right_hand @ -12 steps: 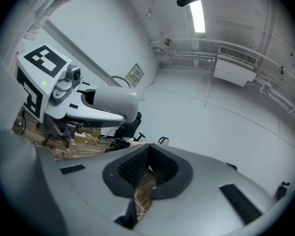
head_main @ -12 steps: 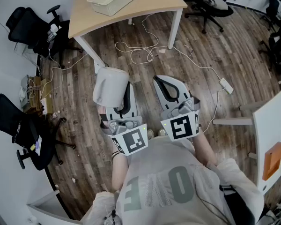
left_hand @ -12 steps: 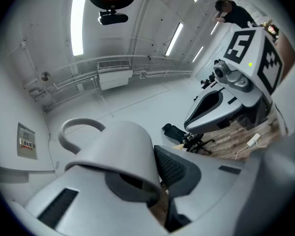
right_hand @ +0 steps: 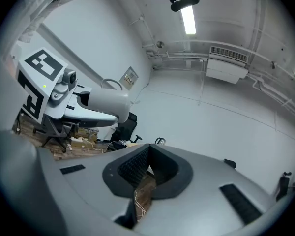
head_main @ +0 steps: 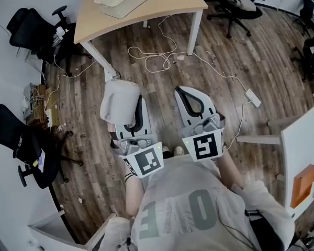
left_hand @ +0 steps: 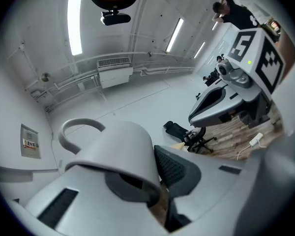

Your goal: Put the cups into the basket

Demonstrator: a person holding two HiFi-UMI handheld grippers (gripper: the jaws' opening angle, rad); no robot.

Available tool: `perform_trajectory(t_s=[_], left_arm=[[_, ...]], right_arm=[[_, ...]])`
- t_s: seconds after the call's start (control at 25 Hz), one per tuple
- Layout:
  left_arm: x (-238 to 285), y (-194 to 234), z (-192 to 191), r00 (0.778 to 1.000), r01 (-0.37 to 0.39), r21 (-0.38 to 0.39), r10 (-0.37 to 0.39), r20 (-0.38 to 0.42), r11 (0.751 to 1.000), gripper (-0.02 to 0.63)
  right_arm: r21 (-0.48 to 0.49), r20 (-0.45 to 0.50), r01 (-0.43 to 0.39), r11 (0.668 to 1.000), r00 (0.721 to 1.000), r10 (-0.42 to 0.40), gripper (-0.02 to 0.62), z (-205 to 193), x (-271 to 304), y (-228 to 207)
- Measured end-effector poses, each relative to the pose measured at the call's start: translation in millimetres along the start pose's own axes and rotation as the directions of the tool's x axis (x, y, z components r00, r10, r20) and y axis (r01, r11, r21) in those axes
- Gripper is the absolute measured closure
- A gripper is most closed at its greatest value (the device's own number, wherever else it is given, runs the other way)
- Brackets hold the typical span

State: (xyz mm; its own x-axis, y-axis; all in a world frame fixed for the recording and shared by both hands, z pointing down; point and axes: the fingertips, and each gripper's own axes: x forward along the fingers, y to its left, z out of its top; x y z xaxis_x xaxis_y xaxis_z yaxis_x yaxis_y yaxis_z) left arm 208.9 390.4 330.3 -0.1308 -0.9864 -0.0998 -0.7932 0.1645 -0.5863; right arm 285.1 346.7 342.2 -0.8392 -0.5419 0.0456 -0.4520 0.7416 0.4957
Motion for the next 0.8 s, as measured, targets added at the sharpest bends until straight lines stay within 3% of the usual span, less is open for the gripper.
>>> perform_trajectory(t_s=[0.16, 0.28, 0.4, 0.8], left_arm=[[2, -1, 1, 1.000, -0.020, 0.011, 0.020, 0.001, 1.000, 0.558], [2, 7, -5, 0.998, -0.033, 0.016, 0.034, -0.049, 0.999, 0.558], [14, 14, -16, 0.997, -0.049, -0.005, 0.049, -0.065, 0.999, 0.558], [102, 56, -46, 0.997, -0.081, -0.023, 0.082, 0.015, 0.996, 0.558]], right_arm=[[0.041, 0.002, 0.006, 0.999, 1.000, -0.007, 0.597, -15, 0, -10], [0.050, -0.024, -0.005, 0.999, 1.000, 0.006, 0.597, -20, -4, -10], [0.018, -0.030, 0.009, 1.000, 1.000, -0.009, 0.597, -27, 1, -17], [-0.059, -0.055, 0.033, 0.998, 0.998, -0.036, 0.597, -42, 77, -40]])
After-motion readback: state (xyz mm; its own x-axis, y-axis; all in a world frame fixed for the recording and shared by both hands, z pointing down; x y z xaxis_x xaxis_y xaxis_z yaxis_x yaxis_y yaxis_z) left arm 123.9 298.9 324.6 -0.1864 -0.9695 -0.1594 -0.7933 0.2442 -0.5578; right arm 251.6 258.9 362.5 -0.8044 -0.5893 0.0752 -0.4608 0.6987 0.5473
